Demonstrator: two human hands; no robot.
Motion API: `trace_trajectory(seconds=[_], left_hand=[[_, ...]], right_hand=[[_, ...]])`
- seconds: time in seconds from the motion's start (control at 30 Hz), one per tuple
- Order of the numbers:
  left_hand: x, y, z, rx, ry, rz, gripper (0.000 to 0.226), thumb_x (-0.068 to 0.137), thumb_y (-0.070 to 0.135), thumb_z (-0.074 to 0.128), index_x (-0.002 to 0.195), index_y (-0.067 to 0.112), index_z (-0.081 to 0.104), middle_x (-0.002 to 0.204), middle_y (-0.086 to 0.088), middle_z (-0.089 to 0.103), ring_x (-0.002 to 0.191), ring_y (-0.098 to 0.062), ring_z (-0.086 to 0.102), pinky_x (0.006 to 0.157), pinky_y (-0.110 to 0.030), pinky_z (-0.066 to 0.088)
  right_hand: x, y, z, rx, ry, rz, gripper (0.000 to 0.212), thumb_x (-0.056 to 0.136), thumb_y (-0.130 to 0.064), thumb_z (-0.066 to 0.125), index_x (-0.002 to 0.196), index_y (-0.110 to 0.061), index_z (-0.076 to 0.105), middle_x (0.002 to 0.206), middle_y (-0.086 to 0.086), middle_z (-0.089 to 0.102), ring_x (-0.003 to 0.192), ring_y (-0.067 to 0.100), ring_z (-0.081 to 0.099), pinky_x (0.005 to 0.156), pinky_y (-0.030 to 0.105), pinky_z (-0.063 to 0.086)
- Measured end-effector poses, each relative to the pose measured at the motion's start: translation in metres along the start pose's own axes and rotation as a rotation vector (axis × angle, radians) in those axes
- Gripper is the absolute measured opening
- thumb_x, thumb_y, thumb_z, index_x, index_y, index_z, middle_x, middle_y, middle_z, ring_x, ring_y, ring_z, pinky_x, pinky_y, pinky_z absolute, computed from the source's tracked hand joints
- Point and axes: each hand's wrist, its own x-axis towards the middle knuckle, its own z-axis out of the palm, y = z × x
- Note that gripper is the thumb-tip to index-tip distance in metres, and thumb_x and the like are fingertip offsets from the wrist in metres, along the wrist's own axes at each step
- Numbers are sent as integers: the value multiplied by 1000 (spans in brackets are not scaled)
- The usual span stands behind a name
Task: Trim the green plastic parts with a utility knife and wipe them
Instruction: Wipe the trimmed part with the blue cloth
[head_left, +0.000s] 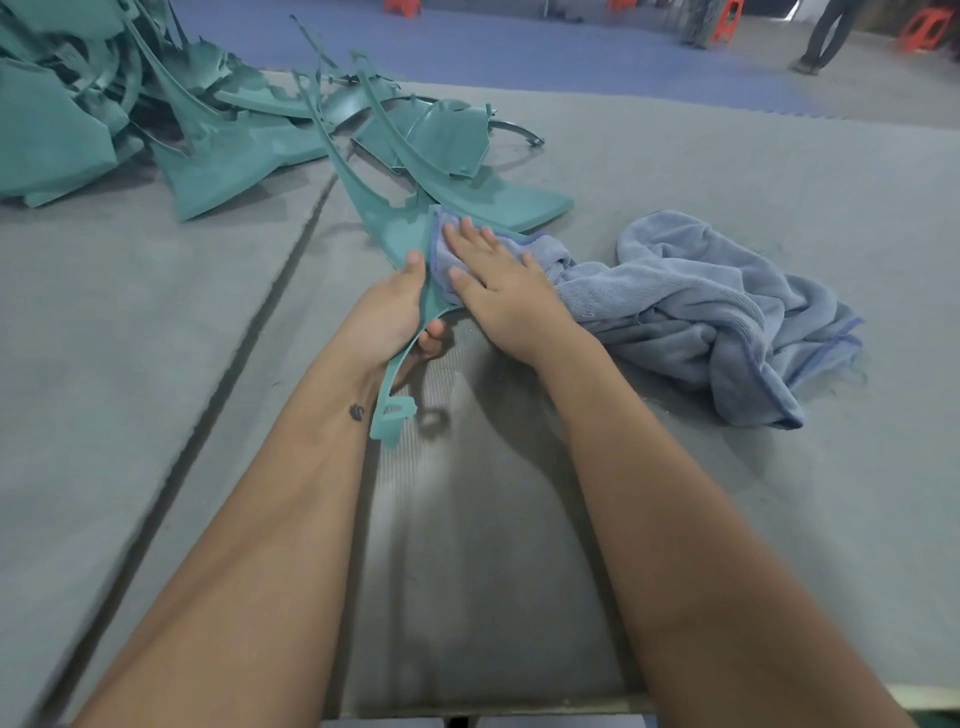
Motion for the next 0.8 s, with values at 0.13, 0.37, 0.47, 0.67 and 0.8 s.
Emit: trace_trajectory(seconds=[0.13,0.37,0.47,0.67,0.8], left_hand=[[-2,-2,-3,81,-6,63,26,106,27,36,95,15,55,69,-5,50,37,-5,40,33,-12,30],[-2,-4,-10,148,-23,125,21,105,25,40,98,18,59,84,-8,57,39,-6,42,33,-14,31],[-3,0,-13,53,-27,73,22,104,23,40,103,15,61,96,-12,58,39,-7,41,33,-14,30],[-6,8,-17,-416,147,99,21,104,27,41,104,12,57,79,-1,61,42,-4,47,37,-12,35],[-2,11,-18,-580,171,163,22,104,15,37,105,10,58,86,-3,69,59,-10,62,50,-19,46]], right_hand=[[8,4,-3,-60,18,102,55,104,-30,28,155,-27,5,163,-5,-1,149,13,-1,119,43,-1],[1,24,-13,-40,255,240,53,101,-11,35,152,-20,23,160,5,19,145,22,21,115,32,17],[-11,20,-6,267,544,260,48,99,-3,37,145,-14,40,141,4,49,131,20,43,102,18,29],[-21,16,-8,691,1003,366,22,100,-7,38,95,-3,59,66,-10,49,54,-9,48,57,14,35],[-20,11,-11,623,1001,333,23,100,-10,37,81,-17,47,63,-14,43,57,-11,45,58,11,35]])
